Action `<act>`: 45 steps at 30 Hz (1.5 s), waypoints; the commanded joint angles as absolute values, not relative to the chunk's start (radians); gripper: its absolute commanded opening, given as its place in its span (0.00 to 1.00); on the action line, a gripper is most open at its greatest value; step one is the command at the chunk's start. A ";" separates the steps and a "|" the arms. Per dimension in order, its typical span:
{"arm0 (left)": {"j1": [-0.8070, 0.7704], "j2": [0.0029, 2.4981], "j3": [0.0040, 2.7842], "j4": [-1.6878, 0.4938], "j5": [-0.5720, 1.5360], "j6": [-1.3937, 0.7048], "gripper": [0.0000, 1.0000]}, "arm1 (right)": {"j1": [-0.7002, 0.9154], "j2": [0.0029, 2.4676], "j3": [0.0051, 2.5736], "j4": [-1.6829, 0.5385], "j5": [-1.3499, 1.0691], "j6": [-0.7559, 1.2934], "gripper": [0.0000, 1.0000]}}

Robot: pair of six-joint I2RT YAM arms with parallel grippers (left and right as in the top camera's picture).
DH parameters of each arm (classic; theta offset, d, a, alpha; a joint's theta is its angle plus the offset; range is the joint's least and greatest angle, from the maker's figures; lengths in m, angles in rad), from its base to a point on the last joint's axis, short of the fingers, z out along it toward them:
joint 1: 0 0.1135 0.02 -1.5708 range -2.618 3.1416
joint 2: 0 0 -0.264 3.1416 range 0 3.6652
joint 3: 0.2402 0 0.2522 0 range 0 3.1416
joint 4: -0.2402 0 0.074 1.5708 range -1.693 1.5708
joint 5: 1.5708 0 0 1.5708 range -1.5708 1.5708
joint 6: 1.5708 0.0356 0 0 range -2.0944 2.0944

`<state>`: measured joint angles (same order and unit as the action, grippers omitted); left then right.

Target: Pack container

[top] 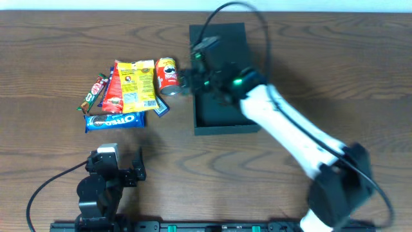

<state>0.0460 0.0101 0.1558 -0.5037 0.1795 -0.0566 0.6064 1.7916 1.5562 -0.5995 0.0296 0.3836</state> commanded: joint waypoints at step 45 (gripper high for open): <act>0.052 0.004 0.140 -0.504 0.176 -0.072 0.95 | 0.394 2.014 1.444 -0.831 -0.026 0.467 0.02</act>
